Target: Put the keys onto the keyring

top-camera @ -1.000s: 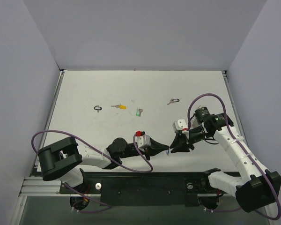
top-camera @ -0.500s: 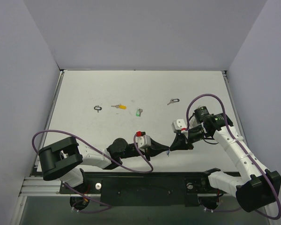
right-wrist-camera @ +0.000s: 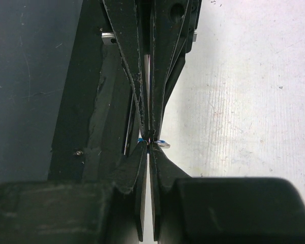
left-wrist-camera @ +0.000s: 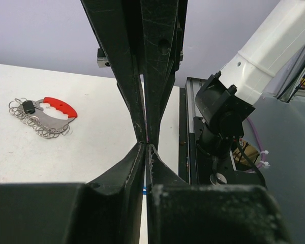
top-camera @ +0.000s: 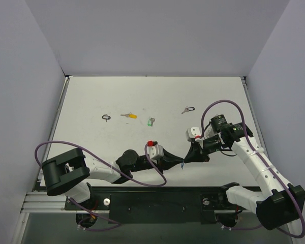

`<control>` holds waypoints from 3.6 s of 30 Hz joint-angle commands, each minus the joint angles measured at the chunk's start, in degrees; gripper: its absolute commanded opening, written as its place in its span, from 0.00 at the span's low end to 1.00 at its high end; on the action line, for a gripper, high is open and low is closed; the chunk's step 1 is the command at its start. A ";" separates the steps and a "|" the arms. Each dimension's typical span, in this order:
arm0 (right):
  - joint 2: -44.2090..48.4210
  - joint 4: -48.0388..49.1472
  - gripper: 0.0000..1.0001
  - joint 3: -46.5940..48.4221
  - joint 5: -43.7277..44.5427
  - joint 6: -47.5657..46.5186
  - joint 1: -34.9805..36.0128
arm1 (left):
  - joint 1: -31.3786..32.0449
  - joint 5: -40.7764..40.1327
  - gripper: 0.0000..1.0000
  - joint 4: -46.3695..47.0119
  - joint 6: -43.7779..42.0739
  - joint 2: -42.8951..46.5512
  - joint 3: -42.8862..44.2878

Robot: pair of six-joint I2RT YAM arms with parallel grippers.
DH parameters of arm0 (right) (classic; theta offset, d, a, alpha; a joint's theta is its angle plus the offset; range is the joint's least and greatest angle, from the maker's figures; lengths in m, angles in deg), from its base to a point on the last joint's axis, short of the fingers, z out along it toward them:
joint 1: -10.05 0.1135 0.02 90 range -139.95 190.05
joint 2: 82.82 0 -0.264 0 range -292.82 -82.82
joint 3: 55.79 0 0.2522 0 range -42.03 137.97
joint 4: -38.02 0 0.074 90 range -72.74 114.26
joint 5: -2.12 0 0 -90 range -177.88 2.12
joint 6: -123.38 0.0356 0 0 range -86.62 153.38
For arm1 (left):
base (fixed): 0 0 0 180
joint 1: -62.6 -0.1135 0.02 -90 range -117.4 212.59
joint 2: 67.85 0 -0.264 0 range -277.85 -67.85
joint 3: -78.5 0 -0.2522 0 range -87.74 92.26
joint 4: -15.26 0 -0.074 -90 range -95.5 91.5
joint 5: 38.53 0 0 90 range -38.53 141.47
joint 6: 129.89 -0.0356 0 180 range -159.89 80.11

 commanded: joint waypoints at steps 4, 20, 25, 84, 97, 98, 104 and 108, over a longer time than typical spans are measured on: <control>-0.58 1.41 0.00 0.18 -1.10 4.33 0.61 | 0.16 -0.91 0.22 9.28 2.48 2.12 -0.81; 0.47 0.54 0.00 0.09 9.69 6.53 -0.17 | 0.08 -8.99 0.48 -3.78 -2.08 18.09 -8.63; 1.26 -4.45 0.00 2.02 17.17 8.90 -2.45 | 0.08 -17.68 0.58 -18.12 -2.97 30.23 -10.83; -45.15 2.64 0.00 16.00 56.12 33.95 -11.51 | -0.36 -32.64 0.76 -45.74 1.43 71.03 -24.90; -44.36 3.00 0.10 15.91 54.97 34.48 -11.69 | -0.36 -32.47 0.76 -45.65 1.69 70.94 -24.72; -44.09 3.00 0.12 15.91 54.97 34.48 -11.78 | -0.36 -32.47 0.76 -45.57 1.69 70.94 -24.72; -41.11 2.91 0.28 16.53 52.78 34.57 -14.49 | -0.36 -31.94 0.76 -45.22 1.96 70.76 -24.37; -37.86 2.73 0.29 16.62 50.50 34.13 -16.52 | -0.36 -31.67 0.76 -45.13 2.75 69.53 -22.97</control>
